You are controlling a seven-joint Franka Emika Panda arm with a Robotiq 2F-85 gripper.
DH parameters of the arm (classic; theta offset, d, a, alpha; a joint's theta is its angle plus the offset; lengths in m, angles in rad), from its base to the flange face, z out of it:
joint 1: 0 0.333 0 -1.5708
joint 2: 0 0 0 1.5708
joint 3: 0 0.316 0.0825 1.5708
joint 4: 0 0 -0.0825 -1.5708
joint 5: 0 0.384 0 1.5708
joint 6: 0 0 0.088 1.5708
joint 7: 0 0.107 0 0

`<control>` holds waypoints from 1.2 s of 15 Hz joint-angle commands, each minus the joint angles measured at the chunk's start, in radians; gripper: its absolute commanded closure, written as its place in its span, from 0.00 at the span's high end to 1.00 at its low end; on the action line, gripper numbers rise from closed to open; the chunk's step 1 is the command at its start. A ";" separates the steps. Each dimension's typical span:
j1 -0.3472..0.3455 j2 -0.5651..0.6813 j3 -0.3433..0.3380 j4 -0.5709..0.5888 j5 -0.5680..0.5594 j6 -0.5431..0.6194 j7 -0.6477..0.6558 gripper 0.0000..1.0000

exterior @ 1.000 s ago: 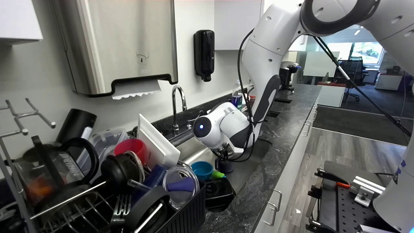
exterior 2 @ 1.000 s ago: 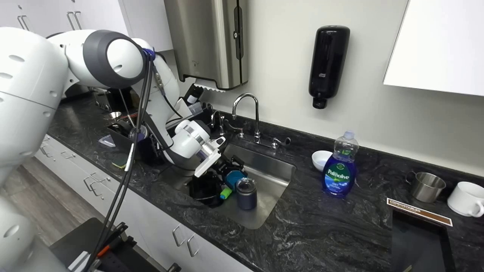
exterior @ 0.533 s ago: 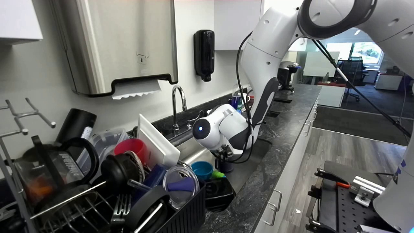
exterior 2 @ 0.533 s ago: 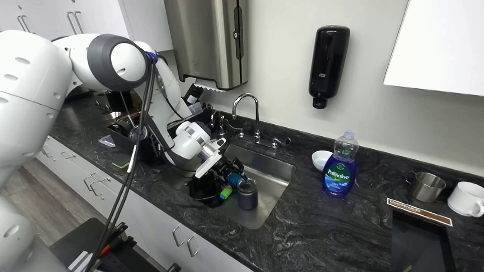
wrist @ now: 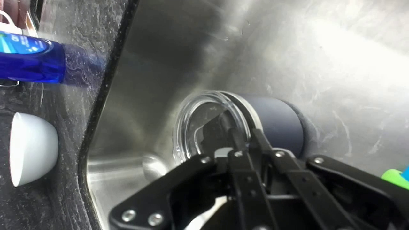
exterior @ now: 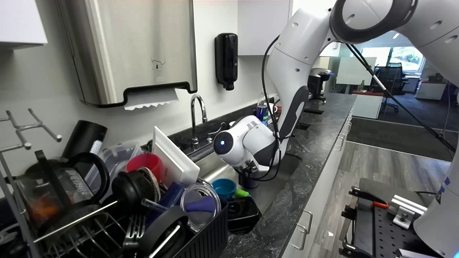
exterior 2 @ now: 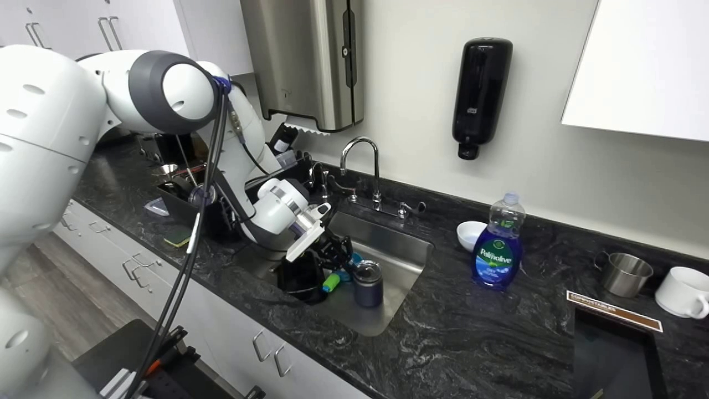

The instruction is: Remove the lid from the cup in the sink and put it on the sink counter

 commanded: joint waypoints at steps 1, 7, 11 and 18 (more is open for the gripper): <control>-0.010 0.013 0.011 0.019 0.001 -0.017 -0.023 0.00; -0.001 -0.037 0.011 -0.021 -0.010 -0.014 0.002 0.02; 0.001 -0.110 0.018 -0.067 -0.009 -0.011 0.024 0.02; -0.008 -0.212 0.063 -0.156 0.097 -0.083 0.010 0.02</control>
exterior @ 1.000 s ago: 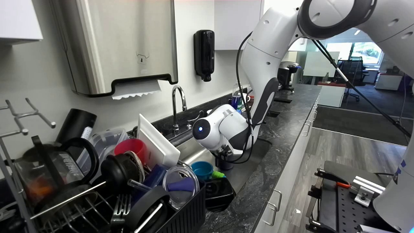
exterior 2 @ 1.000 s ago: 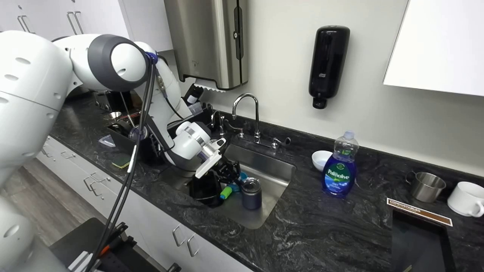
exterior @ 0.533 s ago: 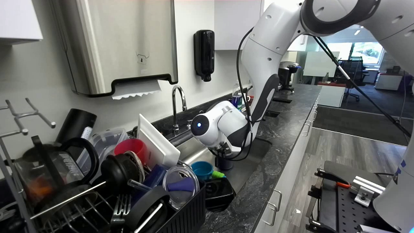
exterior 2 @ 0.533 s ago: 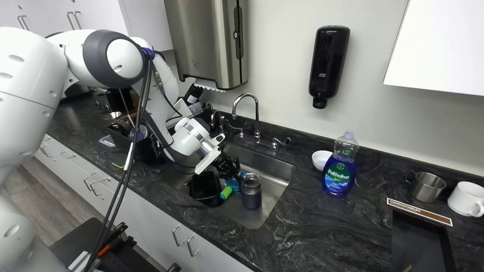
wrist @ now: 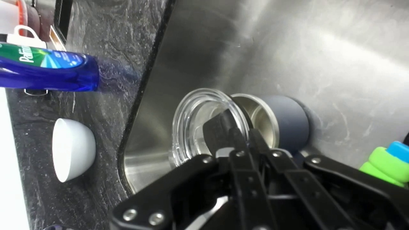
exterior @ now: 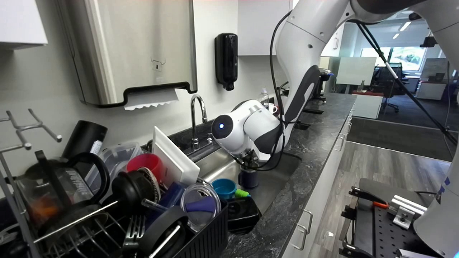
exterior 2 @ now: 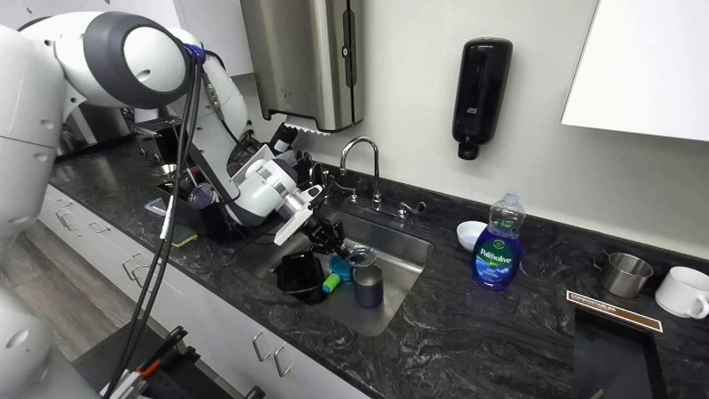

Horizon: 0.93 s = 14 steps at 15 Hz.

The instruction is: Remove the lid from the cup in the sink and put it on the sink counter

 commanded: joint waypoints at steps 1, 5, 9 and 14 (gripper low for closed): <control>-0.019 -0.071 0.040 -0.072 0.105 -0.033 -0.007 0.02; -0.020 -0.142 0.060 -0.126 0.281 -0.015 -0.010 0.02; -0.001 -0.205 0.061 -0.151 0.504 -0.020 0.039 0.02; 0.040 -0.224 0.043 -0.128 0.762 -0.077 0.129 0.02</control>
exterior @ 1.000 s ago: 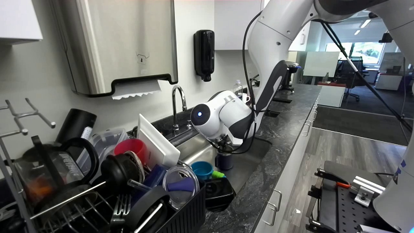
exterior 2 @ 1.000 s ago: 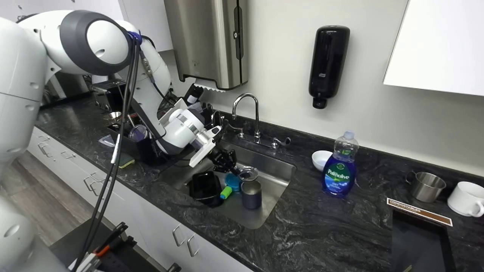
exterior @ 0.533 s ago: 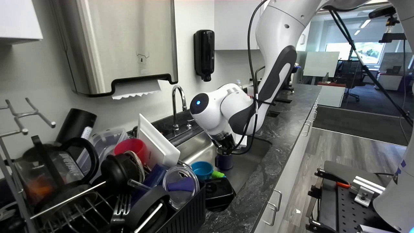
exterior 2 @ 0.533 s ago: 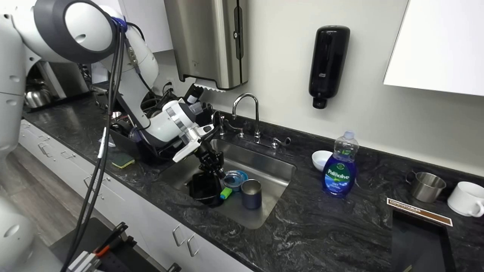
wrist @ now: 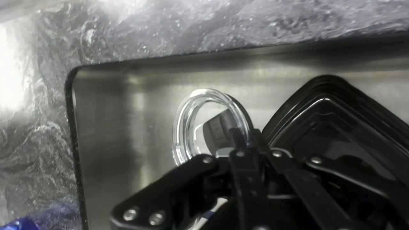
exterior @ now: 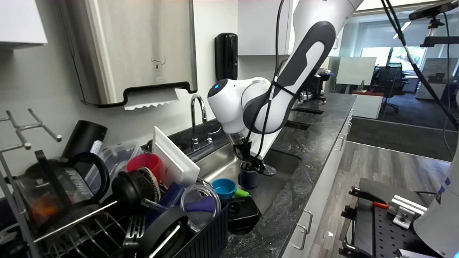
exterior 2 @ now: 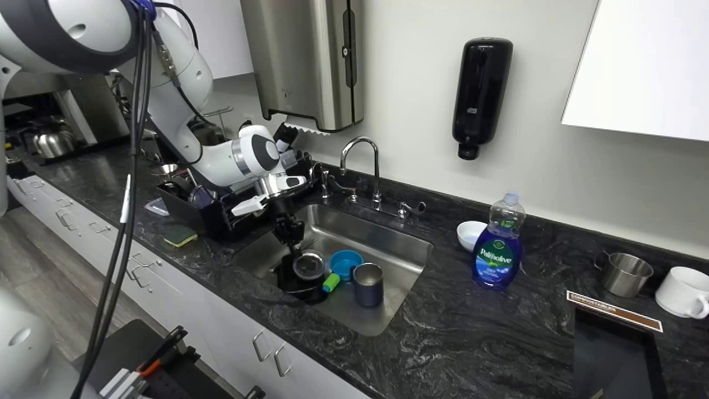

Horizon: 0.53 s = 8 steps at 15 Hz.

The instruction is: Remove the lid from the cup in the sink and put it on the sink counter

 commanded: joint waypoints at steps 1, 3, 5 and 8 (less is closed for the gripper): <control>0.028 -0.014 -0.017 0.005 0.139 -0.053 0.070 0.02; 0.041 -0.008 -0.022 0.018 0.182 -0.090 0.115 0.02; 0.051 -0.001 -0.024 0.033 0.205 -0.138 0.154 0.02; 0.061 0.011 -0.023 0.066 0.228 -0.223 0.215 0.02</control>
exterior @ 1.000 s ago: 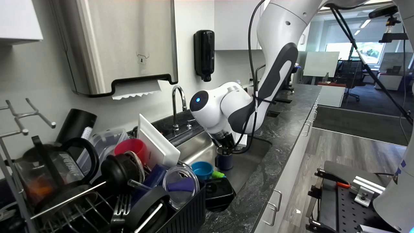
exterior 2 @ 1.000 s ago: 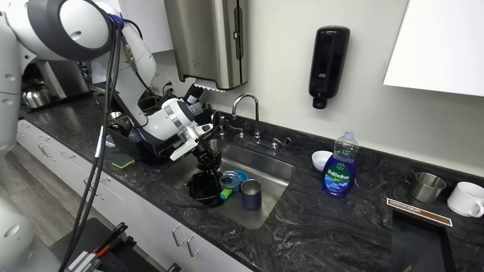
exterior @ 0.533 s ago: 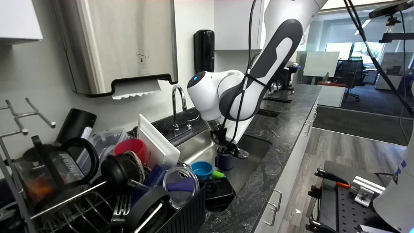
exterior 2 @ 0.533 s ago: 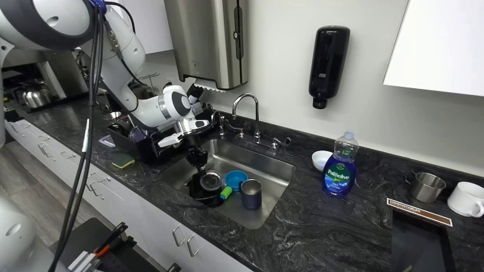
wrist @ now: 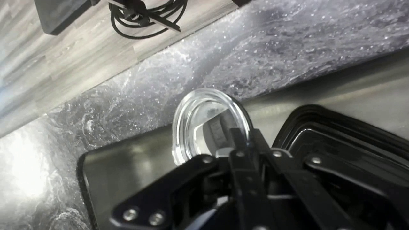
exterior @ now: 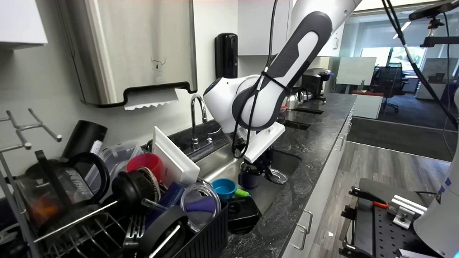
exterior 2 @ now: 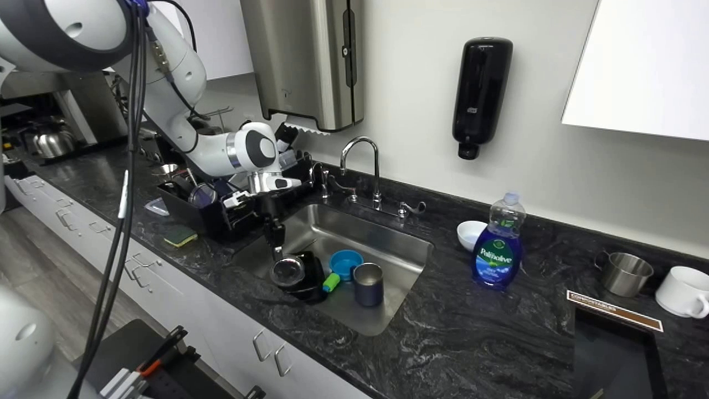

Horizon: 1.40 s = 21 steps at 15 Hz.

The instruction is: Remove the lid from the cup in the sink and put it on the sink counter

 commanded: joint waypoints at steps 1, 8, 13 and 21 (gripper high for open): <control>0.024 0.020 -0.014 0.055 0.044 -0.122 0.058 0.02; 0.017 0.064 -0.012 0.135 0.107 -0.280 0.131 0.02; 0.011 0.109 -0.021 0.168 0.147 -0.320 0.162 0.02; 0.011 0.171 -0.049 0.192 0.160 -0.326 0.186 0.02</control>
